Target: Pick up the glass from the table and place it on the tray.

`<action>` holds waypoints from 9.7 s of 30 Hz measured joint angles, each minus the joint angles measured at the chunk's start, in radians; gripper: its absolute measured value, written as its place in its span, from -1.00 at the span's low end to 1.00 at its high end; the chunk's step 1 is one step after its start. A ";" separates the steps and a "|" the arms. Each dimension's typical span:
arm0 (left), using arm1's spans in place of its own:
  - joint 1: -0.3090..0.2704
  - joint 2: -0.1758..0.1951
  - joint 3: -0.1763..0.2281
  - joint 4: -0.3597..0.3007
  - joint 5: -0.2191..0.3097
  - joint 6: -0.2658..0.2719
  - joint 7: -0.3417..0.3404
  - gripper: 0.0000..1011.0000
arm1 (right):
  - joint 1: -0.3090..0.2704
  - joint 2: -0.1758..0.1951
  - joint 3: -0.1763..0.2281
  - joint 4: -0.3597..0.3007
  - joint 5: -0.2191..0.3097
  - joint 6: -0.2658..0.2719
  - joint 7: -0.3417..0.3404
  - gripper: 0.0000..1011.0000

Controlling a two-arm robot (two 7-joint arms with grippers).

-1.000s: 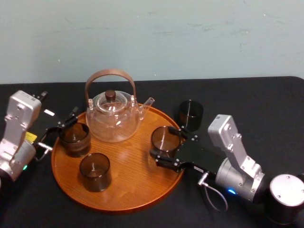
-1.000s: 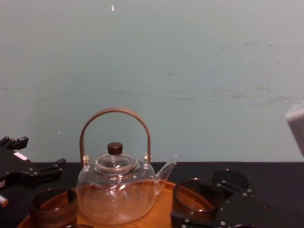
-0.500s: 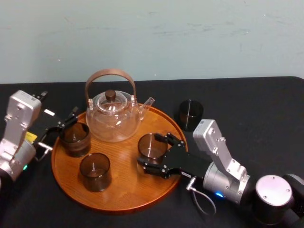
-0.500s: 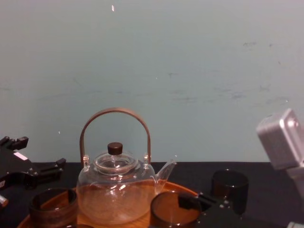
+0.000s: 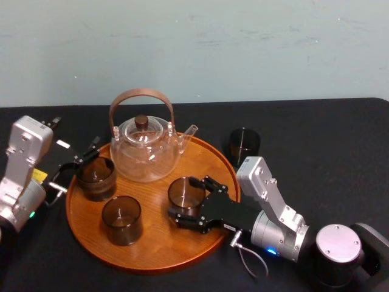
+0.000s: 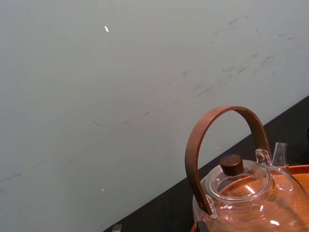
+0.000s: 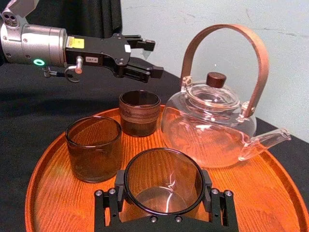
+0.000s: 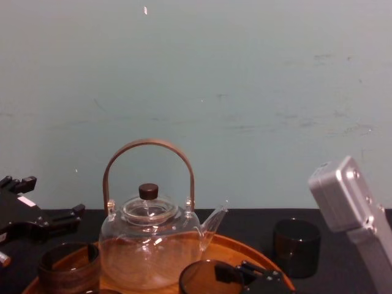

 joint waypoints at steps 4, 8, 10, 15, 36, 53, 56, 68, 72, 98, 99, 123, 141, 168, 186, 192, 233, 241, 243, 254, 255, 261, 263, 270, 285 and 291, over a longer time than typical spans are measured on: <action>0.000 0.000 0.000 0.000 0.000 0.000 0.000 0.98 | 0.004 -0.003 -0.006 0.009 0.002 -0.003 0.005 0.81; 0.000 0.000 0.000 0.000 0.000 0.000 0.000 0.98 | 0.008 -0.006 -0.013 0.016 0.007 -0.004 0.013 0.81; 0.000 0.000 0.000 0.000 0.000 0.000 0.000 0.98 | 0.008 -0.006 -0.016 0.016 0.008 -0.004 0.015 0.81; 0.000 0.000 0.000 0.000 0.000 0.000 0.000 0.98 | 0.010 -0.006 -0.026 0.018 0.011 -0.003 0.021 0.81; 0.000 0.000 0.000 0.000 0.000 0.000 0.000 0.98 | 0.023 -0.008 -0.048 0.034 0.017 0.024 0.027 0.81; 0.000 0.000 0.000 0.000 0.000 0.000 0.000 0.98 | 0.024 -0.008 -0.052 0.037 0.016 0.029 0.027 0.94; 0.000 0.000 0.000 0.000 0.000 0.000 0.000 0.98 | 0.024 -0.008 -0.052 0.037 0.016 0.029 0.026 0.98; 0.000 0.000 0.000 0.000 0.000 0.000 0.000 0.98 | 0.005 0.010 -0.037 -0.004 0.017 -0.009 0.013 0.98; 0.000 0.000 0.000 0.000 0.000 0.000 0.000 0.98 | -0.011 0.024 -0.024 -0.041 0.016 -0.019 0.003 0.98; 0.000 0.000 0.000 0.000 0.000 0.000 0.000 0.98 | -0.146 0.109 0.073 -0.249 0.038 -0.097 -0.039 0.98; 0.000 0.000 0.000 0.000 0.000 0.000 0.000 0.98 | -0.151 0.112 0.078 -0.253 0.038 -0.098 -0.041 0.98; 0.000 0.000 0.000 0.000 0.000 0.000 0.000 0.98 | -0.308 0.132 0.282 -0.285 0.056 -0.100 -0.176 0.98; 0.000 0.000 0.000 0.000 0.000 0.000 0.000 0.98 | -0.163 0.075 0.315 -0.088 0.041 -0.058 -0.149 0.98; 0.000 0.000 0.000 0.000 0.000 0.000 0.000 0.98 | 0.084 0.003 0.236 0.232 0.010 -0.096 -0.075 0.98; 0.000 0.000 0.000 0.000 0.000 0.000 0.000 0.98 | 0.198 -0.037 0.217 0.388 0.003 -0.140 -0.043 0.98; 0.000 0.000 0.000 0.000 0.000 0.000 0.000 0.98 | 0.246 -0.057 0.209 0.456 -0.003 -0.159 -0.030 0.98; 0.000 0.000 0.000 0.000 0.000 0.000 0.000 0.98 | 0.306 -0.086 0.203 0.560 -0.003 -0.178 0.002 0.98; 0.000 0.000 0.000 0.000 0.000 0.000 0.000 0.98 | 0.306 -0.085 0.203 0.559 -0.003 -0.178 0.003 0.98; 0.000 0.000 0.000 0.000 0.000 0.000 0.000 0.98 | 0.306 -0.085 0.202 0.559 -0.003 -0.178 0.003 0.98; 0.000 0.000 0.000 0.000 0.000 0.000 0.000 0.98 | 0.306 -0.084 0.202 0.558 -0.002 -0.178 0.004 0.98; 0.000 0.000 0.000 0.000 0.000 0.000 0.000 0.98 | 0.306 -0.084 0.202 0.558 -0.002 -0.178 0.004 0.96; 0.000 0.000 0.000 0.000 0.000 0.000 0.000 0.98 | 0.306 -0.084 0.202 0.557 -0.002 -0.178 0.004 0.78; 0.000 0.000 0.000 0.000 0.000 0.000 0.000 0.98 | 0.306 -0.084 0.202 0.557 -0.002 -0.178 0.004 0.78; 0.000 0.000 0.000 0.000 0.000 0.000 0.000 0.98 | 0.306 -0.084 0.202 0.557 -0.002 -0.178 0.005 0.78; 0.000 0.000 0.000 0.000 0.000 0.000 0.000 0.98 | 0.288 -0.078 0.208 0.519 0.002 -0.186 0.006 0.78; 0.000 0.000 0.000 0.000 0.000 0.000 0.000 0.98 | 0.258 -0.061 0.208 0.443 0.003 -0.183 0.004 0.78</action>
